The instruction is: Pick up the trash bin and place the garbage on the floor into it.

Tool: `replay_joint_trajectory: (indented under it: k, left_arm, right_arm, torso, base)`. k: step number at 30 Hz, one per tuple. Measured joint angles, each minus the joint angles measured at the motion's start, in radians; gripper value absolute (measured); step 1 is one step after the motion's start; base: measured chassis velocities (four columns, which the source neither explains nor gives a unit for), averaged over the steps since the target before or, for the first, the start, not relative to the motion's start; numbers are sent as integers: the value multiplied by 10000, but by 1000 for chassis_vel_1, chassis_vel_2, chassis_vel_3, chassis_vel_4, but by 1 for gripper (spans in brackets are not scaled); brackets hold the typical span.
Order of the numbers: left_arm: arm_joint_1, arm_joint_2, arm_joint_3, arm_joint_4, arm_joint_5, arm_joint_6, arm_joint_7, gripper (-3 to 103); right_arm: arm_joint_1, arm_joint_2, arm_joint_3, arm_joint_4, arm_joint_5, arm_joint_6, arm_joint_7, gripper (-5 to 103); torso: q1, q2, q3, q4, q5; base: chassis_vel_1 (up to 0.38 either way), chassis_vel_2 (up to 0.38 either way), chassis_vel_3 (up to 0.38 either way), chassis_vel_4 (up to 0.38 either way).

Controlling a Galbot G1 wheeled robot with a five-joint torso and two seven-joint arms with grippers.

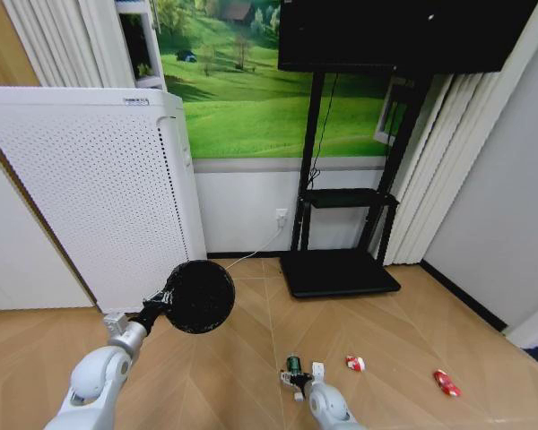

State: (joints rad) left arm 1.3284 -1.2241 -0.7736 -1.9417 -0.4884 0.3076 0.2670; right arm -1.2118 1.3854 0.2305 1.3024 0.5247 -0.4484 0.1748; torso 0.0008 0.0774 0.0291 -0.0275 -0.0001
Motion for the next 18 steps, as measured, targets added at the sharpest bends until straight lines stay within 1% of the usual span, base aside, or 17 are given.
replay_joint_trajectory:
  k: [1,2,4,5,6,8,9,11,12,13,14,16,17,18]
  left_arm:
    - [20,-22,-35,-4,0,0,17,4]
    - [50,-62,-79,-6,0,0,28,4]
    - [66,-80,-105,-16,-1,1,31,4]
    - [75,-94,-132,-30,-6,1,32,4]
    - [75,-94,-132,-30,-6,1,32,4]
    - [84,-95,-191,-61,-39,0,34,4]
    - [84,-95,-191,-61,-39,0,34,4]
    - [86,-69,-237,-75,-89,1,36,4]
    - [86,-69,-237,-75,-89,1,36,4]
    - [82,-54,-249,-75,-109,9,33,4]
    - [69,-57,-248,-69,-113,16,31,4]
    - [55,-73,-235,-52,-113,16,20,4]
    - [43,-98,-202,-37,-109,18,16,4]
    - [43,-98,-202,-37,-109,18,16,4]
  right_arm:
    - [47,20,-21,-89,-38,22,5,100]
    - [123,62,-72,-246,-46,34,81,97]
    - [179,97,-101,-362,-46,56,163,97]
    - [219,134,-118,-462,-62,98,209,92]
    - [219,134,-118,-462,-62,98,209,92]
    - [251,161,-135,-528,-92,157,275,82]
    - [251,161,-135,-528,-92,157,275,82]
    - [255,150,-146,-525,-92,195,317,71]
    - [255,150,-146,-525,-92,195,317,71]
    - [246,110,-151,-472,-76,191,348,65]
    - [219,71,-155,-402,-61,178,367,54]
    - [199,55,-155,-363,-55,167,373,54]
    - [177,47,-153,-314,-44,154,377,49]
    - [177,47,-153,-314,-44,154,377,49]
  torso:
    - [0,0,0,0,0]
    - [0,0,0,0,0]
    - [0,0,0,0,0]
    - [0,0,0,1,0]
    - [0,0,0,1,0]
    - [0,0,0,0,1]
    - [0,0,0,0,1]
    - [0,0,0,0,1]
    - [0,0,0,0,1]
    - [0,0,0,1,1]
    - [0,0,0,0,0]
    - [0,0,0,0,1]
    - [0,0,0,0,1]
    - [0,0,0,0,1]
  base:
    - [0,0,0,0]
    - [0,0,0,0]
    - [0,0,0,0]
    - [0,0,0,0]
    - [0,0,0,0]
    - [0,0,0,0]
    - [0,0,0,0]
    - [0,0,0,0]
    - [0,0,0,0]
    - [0,0,0,0]
    - [0,0,0,0]
    - [0,0,0,0]
    - [0,0,0,0]
    - [0,0,0,0]
